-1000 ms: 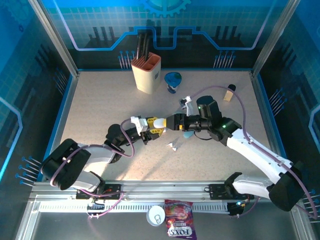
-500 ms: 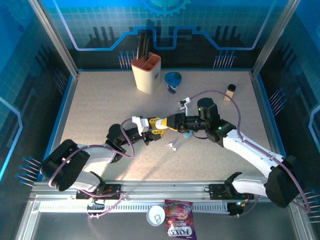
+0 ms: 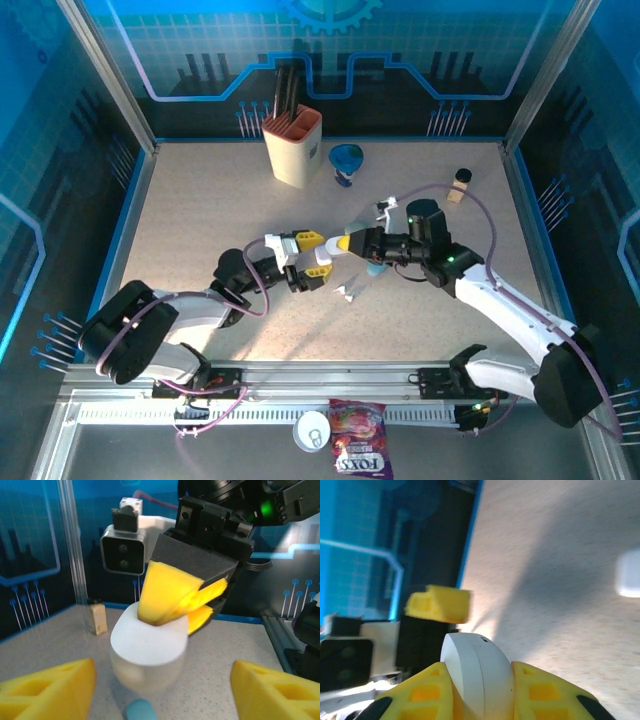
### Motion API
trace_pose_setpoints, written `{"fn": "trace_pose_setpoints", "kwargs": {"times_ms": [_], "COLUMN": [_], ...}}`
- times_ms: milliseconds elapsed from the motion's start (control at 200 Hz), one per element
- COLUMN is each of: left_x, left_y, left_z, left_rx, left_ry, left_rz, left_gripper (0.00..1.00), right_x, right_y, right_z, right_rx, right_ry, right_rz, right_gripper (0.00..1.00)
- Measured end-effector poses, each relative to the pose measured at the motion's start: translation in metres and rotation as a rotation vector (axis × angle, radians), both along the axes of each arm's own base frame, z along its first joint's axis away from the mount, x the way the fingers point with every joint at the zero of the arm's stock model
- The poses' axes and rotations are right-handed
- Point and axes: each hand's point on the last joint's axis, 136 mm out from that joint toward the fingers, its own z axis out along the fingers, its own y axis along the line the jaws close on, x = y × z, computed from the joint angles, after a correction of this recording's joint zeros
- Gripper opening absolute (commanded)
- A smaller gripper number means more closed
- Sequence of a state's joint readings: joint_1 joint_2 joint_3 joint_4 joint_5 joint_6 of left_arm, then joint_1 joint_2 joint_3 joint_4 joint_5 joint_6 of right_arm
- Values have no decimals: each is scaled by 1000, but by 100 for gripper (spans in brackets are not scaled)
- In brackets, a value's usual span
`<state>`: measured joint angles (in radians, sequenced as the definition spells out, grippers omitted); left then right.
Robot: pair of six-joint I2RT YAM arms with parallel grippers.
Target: Insert wireless bluetooth earbuds into charging case
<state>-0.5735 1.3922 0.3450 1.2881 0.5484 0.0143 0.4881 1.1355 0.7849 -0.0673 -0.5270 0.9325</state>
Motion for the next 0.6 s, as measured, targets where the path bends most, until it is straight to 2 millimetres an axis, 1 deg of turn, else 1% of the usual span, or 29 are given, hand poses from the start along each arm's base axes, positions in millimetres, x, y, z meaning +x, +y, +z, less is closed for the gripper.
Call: {"fn": "trace_pose_setpoints", "kwargs": {"times_ms": [100, 160, 205, 315, 460, 595], "left_x": [1, 4, 7, 19, 28, 36], "left_y": [3, 3, 3, 3, 4, 12], "left_z": [-10, -17, -22, -32, -43, -61], "left_rx": [63, 113, 153, 256, 374, 462], "left_ry": [44, 74, 105, 180, 257, 337], "left_rz": [24, 43, 61, 118, 186, 264], "left_gripper": [87, 90, 95, 99, 99, 99], "right_x": [15, 22, 27, 36, 37, 31], "right_y": [-29, -49, -65, -105, -152, -182], "right_z": [-20, -35, -47, -77, -113, -143], "right_rx": [-103, -157, -193, -259, -302, -321], "right_ry": [-1, 11, 30, 88, 173, 239], "right_rz": [-94, -149, -193, -308, -449, -544], "right_gripper": [20, 20, 19, 19, 19, 19]}}
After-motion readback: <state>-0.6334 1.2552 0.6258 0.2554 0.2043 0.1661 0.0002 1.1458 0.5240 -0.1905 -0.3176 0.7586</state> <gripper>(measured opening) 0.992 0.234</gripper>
